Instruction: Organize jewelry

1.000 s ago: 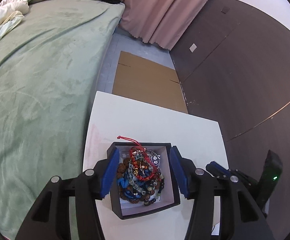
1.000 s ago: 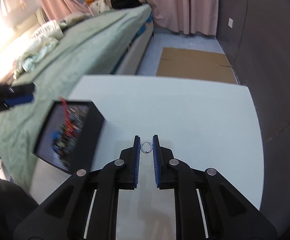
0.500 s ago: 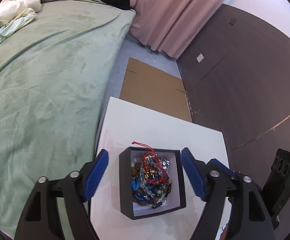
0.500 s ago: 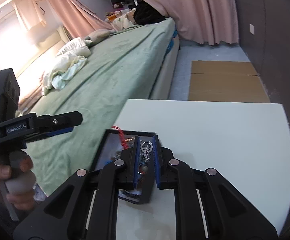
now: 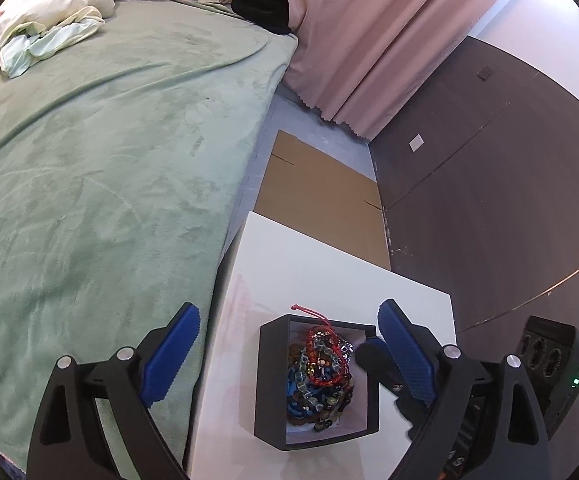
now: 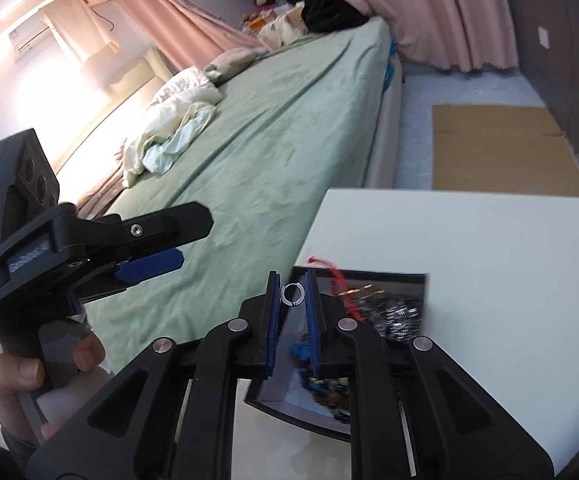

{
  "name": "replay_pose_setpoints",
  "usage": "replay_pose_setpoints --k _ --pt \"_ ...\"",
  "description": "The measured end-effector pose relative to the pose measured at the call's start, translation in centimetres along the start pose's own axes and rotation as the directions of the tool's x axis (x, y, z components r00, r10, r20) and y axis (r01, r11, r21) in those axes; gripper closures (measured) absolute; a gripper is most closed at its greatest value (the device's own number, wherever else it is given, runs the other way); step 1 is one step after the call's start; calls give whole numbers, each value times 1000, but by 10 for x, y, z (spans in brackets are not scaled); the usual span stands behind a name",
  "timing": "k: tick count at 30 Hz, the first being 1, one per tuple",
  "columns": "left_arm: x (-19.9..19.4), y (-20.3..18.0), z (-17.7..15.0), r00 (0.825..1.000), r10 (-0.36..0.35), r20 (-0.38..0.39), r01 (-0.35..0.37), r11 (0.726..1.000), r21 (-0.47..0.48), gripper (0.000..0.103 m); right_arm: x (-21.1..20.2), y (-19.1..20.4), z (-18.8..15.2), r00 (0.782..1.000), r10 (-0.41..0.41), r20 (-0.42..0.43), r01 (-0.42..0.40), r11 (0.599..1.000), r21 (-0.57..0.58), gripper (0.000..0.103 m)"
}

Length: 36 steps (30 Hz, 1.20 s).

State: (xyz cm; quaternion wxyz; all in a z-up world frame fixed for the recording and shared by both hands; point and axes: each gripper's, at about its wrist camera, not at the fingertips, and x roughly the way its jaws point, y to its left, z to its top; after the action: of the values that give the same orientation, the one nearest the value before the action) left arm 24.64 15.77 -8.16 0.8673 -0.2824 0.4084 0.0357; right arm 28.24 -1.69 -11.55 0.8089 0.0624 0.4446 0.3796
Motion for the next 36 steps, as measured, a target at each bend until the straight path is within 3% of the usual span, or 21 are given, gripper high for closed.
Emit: replay_pose_setpoints --k 4,7,18,21,23,27,32,36 --pt "1 0 -1 1000 2 -4 -2 1000 -4 13 7 -10 -1 1000 4 -31 -2 999 43 88" --pt "1 -1 -2 1000 7 -3 -7 1000 8 11 -3 -17 -1 1000 -22 -17 23 998 58 77" --pt "-12 -11 -31 999 31 13 -32 994 109 9 -42 -24 -6 997 -69 26 68 996 60 75" --pt "-20 -16 -43 999 31 15 -33 989 145 9 -56 -28 -15 997 -70 38 67 994 81 64" --pt "-27 -20 -52 999 34 17 -37 985 168 9 -70 -30 -23 992 -109 61 103 990 95 42" --pt "-46 -38 -68 998 46 50 -57 968 244 9 -99 -30 -36 987 -130 91 119 986 117 36" --pt "-68 -54 -91 996 51 68 -69 952 299 9 -139 -23 -56 974 -192 123 175 975 138 14" --pt "-94 -67 -111 995 44 91 -73 937 343 9 -167 -15 -70 963 -231 137 212 967 141 9"
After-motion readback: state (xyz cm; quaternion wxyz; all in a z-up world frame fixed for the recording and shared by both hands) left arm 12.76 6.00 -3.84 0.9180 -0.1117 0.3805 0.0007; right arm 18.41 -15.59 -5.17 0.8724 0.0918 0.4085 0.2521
